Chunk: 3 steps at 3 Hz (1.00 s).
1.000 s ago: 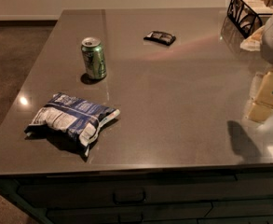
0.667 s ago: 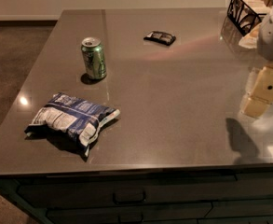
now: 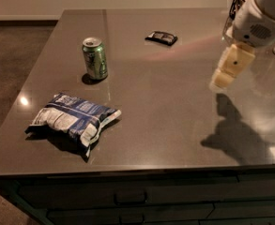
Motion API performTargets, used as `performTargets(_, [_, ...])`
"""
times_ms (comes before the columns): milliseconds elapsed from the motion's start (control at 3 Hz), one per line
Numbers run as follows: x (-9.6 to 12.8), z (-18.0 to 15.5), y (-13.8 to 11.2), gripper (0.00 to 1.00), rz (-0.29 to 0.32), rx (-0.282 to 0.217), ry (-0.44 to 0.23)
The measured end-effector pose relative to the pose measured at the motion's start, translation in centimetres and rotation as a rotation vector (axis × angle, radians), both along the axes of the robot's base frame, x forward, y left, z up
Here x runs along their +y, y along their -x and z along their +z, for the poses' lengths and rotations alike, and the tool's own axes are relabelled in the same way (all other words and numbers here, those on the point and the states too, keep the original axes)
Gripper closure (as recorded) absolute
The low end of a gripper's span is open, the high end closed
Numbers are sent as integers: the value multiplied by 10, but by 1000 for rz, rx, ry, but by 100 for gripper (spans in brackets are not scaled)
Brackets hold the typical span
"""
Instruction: Move rxbar chocolate near green can
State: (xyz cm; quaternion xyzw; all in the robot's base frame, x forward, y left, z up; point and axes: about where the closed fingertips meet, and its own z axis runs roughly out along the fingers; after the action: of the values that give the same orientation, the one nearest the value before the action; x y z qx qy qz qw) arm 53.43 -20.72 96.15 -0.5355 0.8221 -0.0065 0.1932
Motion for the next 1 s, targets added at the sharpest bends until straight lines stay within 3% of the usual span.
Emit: performTargets(1000, [12, -40, -159, 0, -292, -119, -171])
